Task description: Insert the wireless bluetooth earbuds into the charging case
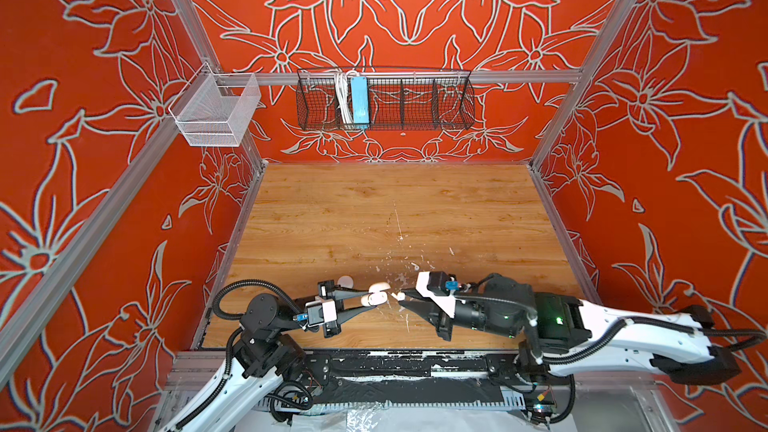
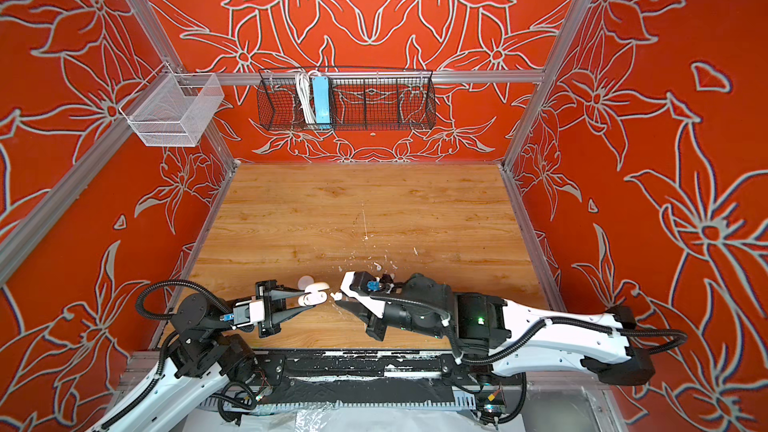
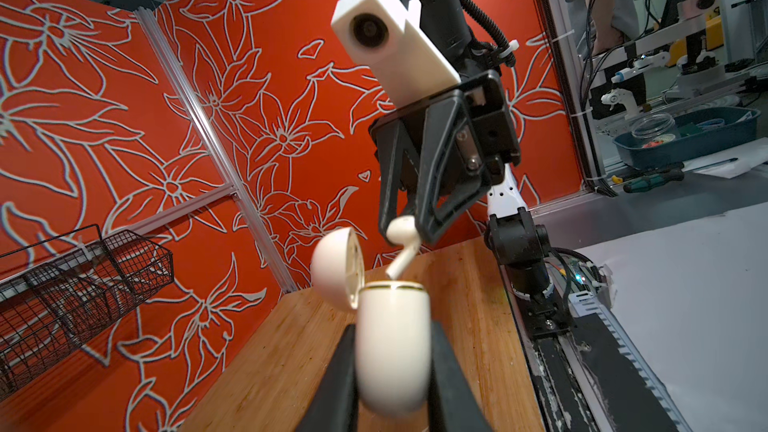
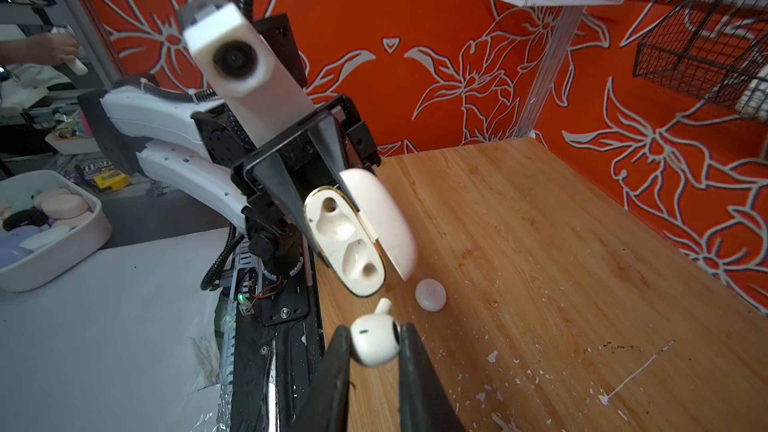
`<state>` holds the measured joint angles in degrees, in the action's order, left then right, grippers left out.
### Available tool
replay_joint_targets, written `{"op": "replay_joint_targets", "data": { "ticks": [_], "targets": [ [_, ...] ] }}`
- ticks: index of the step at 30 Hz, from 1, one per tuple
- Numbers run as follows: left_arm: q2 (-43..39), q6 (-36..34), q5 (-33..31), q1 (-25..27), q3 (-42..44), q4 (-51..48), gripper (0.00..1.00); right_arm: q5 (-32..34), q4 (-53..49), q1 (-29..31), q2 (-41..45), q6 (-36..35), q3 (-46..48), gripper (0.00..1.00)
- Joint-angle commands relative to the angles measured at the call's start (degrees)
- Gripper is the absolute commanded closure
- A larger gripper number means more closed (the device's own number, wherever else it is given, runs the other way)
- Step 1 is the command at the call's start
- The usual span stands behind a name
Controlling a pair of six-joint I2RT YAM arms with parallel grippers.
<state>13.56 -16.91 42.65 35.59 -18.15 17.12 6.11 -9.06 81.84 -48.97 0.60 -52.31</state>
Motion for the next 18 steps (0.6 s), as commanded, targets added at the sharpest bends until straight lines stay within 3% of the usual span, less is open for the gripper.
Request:
{"op": "replay_joint_targets", "data": {
  "ticks": [1, 18],
  "targets": [
    [-0.65, -0.83, 0.14, -0.09, -1.08, 0.19, 1.0, -2.68, 0.55, 0.33, 1.13, -1.3, 1.31, 0.9],
    [-0.2, -1.11, 1.62, -0.06, -1.33, 0.63, 1.0, -4.95, 4.91, 0.34, -2.26, -1.57, 0.38, 0.91]
  ]
}}
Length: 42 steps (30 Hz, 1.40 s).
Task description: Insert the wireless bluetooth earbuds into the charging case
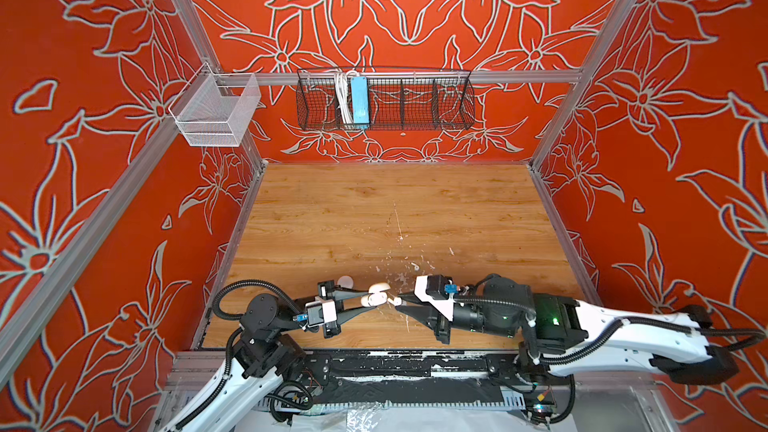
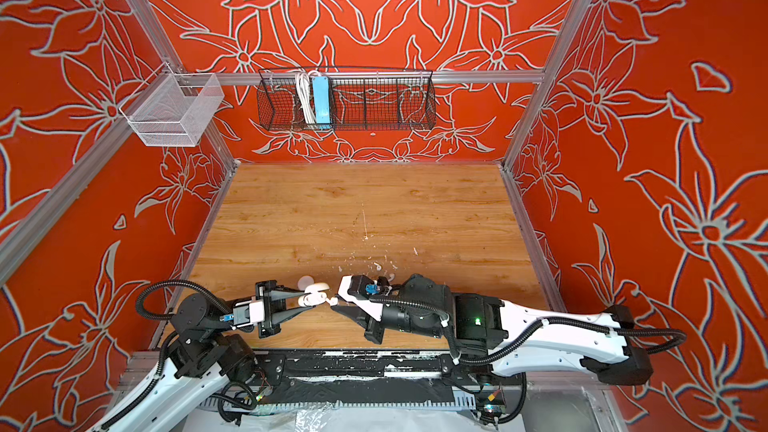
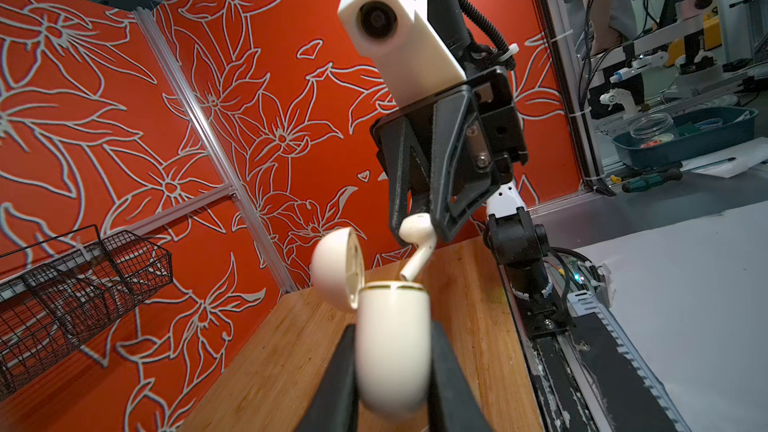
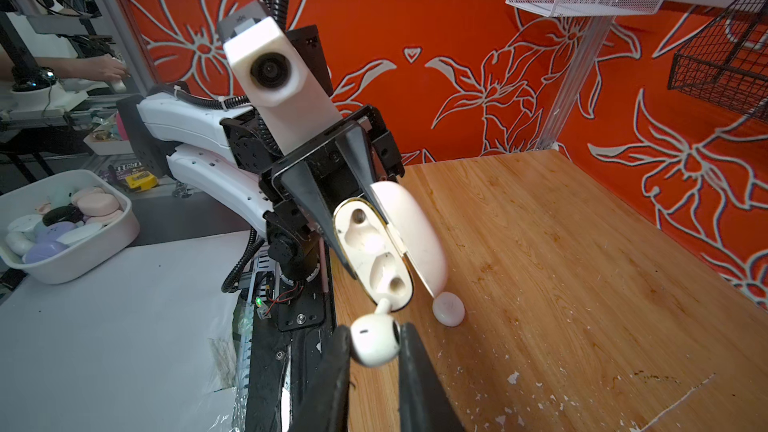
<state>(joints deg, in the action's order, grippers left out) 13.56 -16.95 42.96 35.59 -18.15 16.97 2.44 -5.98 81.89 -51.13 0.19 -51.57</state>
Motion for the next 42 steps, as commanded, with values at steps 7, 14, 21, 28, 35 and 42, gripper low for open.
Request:
{"op": "replay_joint_targets", "data": {
  "ticks": [7, 14, 21, 28, 35, 42],
  "targets": [
    [-0.38, -1.63, 3.25, -0.09, -1.28, 1.31, 1.0, 0.43, 1.87, 0.29, -1.94, -1.06, -1.07, 0.92],
    [-1.21, -2.49, 4.42, -0.07, -0.75, 1.22, 1.0, 2.63, 0.4, 0.29, -1.72, -0.89, -1.29, 0.92],
    [-2.71, -4.33, 6.52, -0.09, -0.14, 0.78, 1.0, 3.66, -2.03, 0.31, -1.58, -0.47, -1.68, 0.92],
    [-2.88, -8.32, 9.67, -0.09, 0.76, -0.59, 1.0, 3.54, -5.4, 0.29, -3.39, 1.08, -4.05, 0.92],
    [-2.84, -9.91, 10.8, -0.09, 1.13, -0.36, 1.0, 4.7, -7.6, 0.26, -5.48, 3.58, -5.63, 0.92],
    [-2.98, -10.11, 7.87, -0.09, 1.2, -1.42, 1.0, 2.33, -7.6, 0.25, -3.35, 4.77, -4.56, 0.94]
  ]
}}
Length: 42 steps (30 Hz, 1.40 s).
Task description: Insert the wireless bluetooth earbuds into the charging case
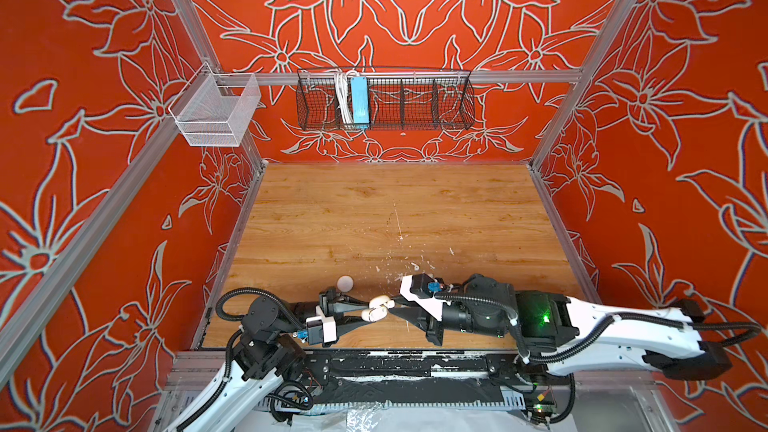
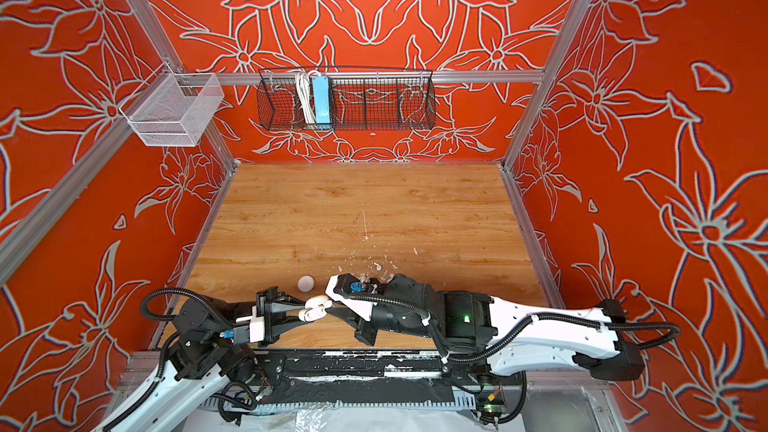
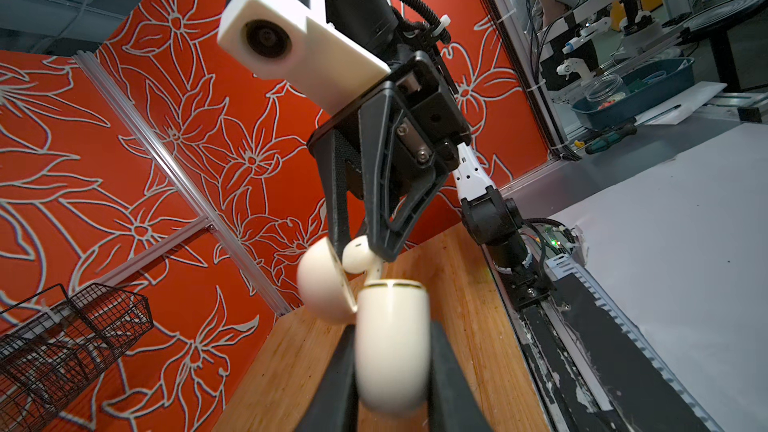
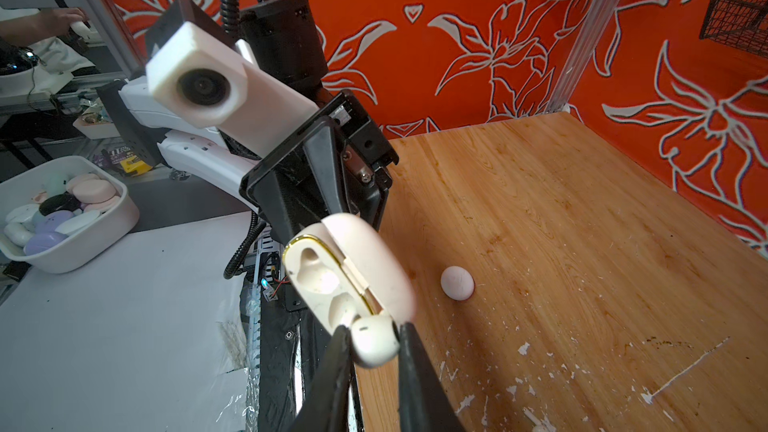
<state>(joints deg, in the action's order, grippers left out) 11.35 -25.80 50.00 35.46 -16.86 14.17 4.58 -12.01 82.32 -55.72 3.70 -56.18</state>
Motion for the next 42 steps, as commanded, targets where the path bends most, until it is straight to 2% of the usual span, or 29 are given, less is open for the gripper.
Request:
{"op": "replay_joint_targets", "data": {
  "ticks": [1, 5, 23, 42],
  "targets": [
    [-0.81, -1.21, 0.59, 0.04, -0.02, 1.37, 1.0, -0.68, -1.49, -0.15, 1.78, 1.38, 0.27, 0.93],
    [-0.9, -1.53, -0.08, 0.04, 0.04, 1.11, 1.0, -3.9, -1.8, -0.21, 3.64, 2.5, 0.63, 0.93],
    [-1.85, -0.93, -0.16, 0.04, 0.58, 2.13, 1.0, -6.25, 3.43, -0.23, 0.28, 6.44, 0.79, 0.97],
    [-3.5, -0.32, -0.08, 0.04, 1.13, 3.23, 1.0, -0.01, 0.22, -0.26, -1.25, 8.06, 0.66, 0.98]
  ]
}}
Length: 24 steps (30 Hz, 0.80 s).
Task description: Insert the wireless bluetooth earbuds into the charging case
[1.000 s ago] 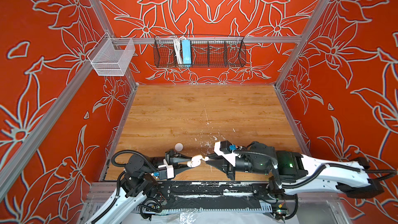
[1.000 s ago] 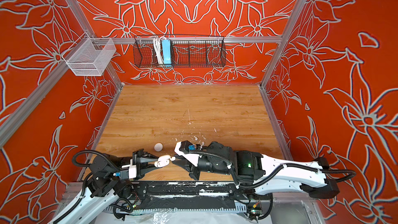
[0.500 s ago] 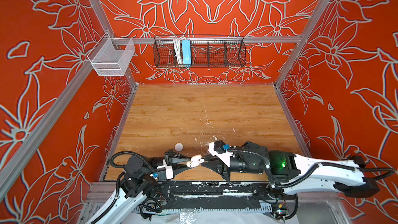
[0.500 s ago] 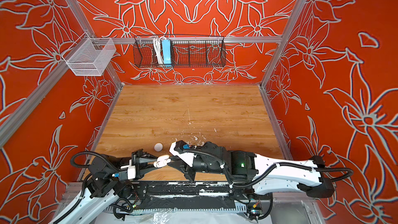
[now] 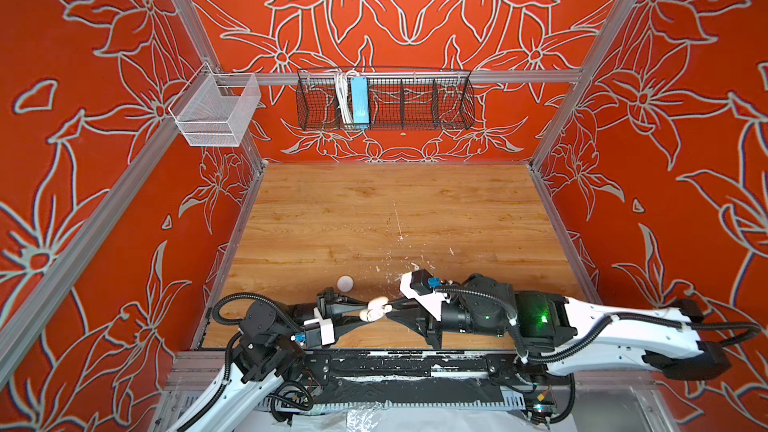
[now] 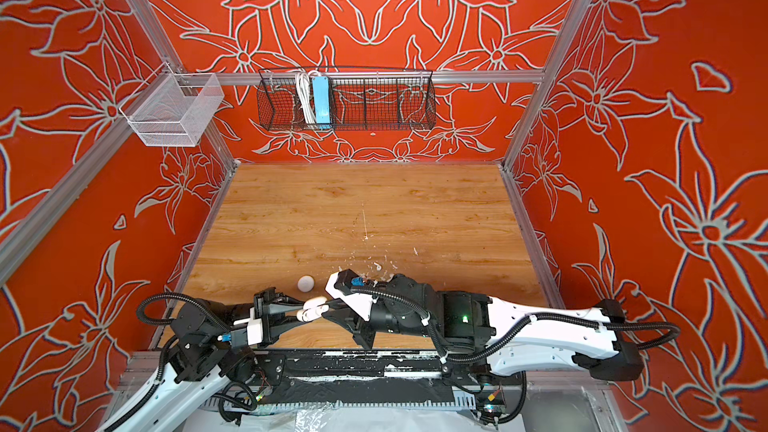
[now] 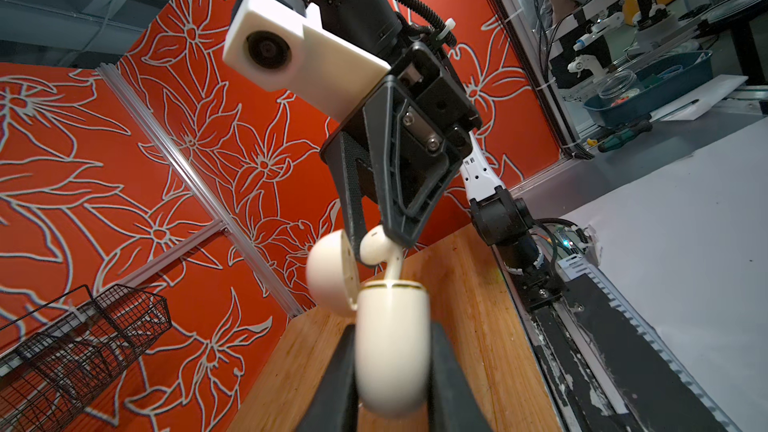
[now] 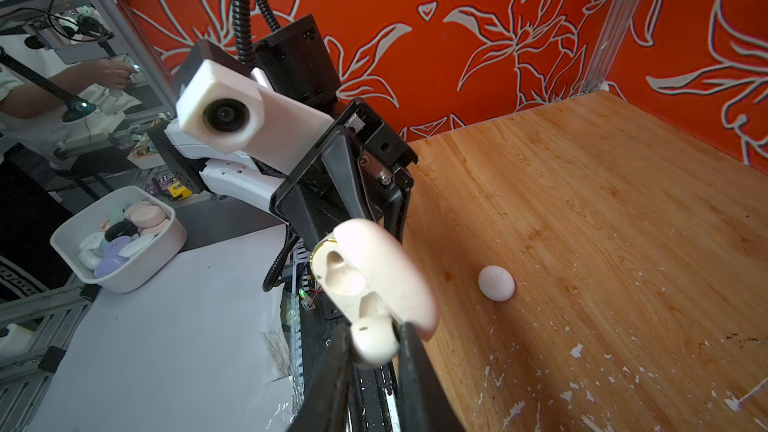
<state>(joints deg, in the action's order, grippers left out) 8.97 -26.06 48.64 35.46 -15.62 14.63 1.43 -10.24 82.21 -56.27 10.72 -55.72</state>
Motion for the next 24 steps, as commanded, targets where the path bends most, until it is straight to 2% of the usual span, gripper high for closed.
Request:
{"op": "replay_joint_targets", "data": {
  "ticks": [1, 24],
  "targets": [
    [-1.36, -0.08, 1.28, 0.05, -0.04, 2.68, 1.0, 3.69, -1.82, -0.21, -0.73, 1.19, 0.32, 0.98],
    [-2.13, 0.21, 3.67, 0.1, 0.67, 4.4, 1.0, 5.46, -2.42, -0.3, -4.47, 2.99, -2.86, 0.98]
  ]
}}
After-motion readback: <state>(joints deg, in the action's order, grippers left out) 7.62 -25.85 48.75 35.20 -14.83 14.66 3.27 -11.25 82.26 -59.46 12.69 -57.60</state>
